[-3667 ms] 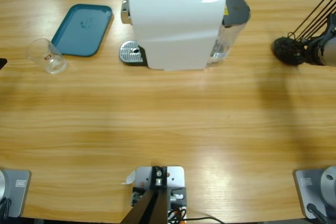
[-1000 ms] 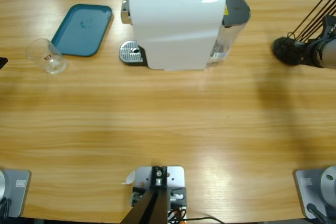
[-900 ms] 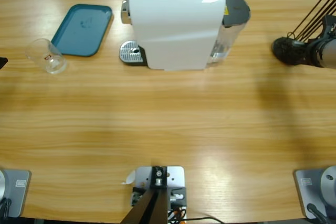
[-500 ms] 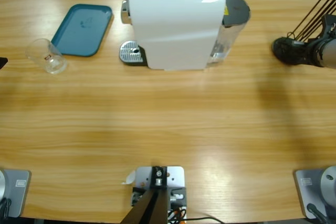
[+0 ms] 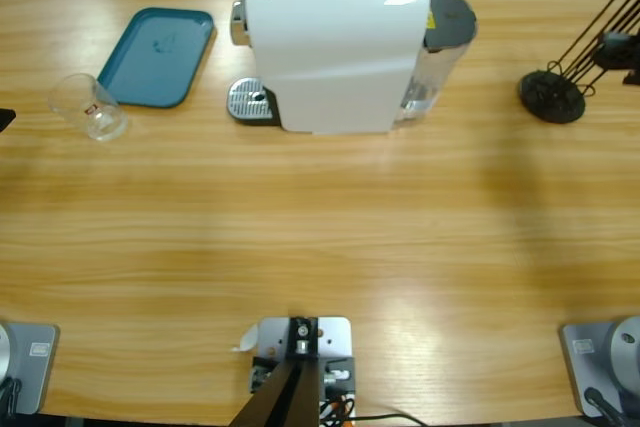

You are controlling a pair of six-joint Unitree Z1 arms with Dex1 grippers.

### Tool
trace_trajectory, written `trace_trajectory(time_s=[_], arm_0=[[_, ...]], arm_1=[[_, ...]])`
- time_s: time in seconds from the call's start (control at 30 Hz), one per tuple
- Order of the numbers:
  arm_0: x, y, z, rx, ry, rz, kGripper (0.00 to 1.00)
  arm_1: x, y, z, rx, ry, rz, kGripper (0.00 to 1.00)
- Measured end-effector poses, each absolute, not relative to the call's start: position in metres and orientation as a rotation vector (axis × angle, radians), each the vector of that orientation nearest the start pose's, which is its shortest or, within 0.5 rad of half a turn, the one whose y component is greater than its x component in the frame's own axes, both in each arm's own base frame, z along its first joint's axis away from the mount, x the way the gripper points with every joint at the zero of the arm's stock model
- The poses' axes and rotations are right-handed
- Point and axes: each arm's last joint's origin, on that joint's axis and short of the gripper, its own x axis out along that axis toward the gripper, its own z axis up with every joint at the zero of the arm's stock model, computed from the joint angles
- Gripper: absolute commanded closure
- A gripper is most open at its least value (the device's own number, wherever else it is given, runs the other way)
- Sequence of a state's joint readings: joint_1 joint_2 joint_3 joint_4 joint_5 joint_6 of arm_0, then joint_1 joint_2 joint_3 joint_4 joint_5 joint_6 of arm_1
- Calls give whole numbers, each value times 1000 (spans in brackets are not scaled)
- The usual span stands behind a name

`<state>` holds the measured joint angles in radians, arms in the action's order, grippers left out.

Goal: Pour coffee

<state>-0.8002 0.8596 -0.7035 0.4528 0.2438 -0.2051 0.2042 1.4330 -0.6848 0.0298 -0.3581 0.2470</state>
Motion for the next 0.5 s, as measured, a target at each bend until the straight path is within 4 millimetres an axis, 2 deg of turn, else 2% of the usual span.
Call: trace_trajectory(time_s=[0.23,0.5], arm_0=[[72,-59,323,106,588,-499,18],[73,-63,320,97,605,-544,0]], arm_1=[[224,36,316,11,671,-225,1000],[200,33,371,13,605,-197,1000]])
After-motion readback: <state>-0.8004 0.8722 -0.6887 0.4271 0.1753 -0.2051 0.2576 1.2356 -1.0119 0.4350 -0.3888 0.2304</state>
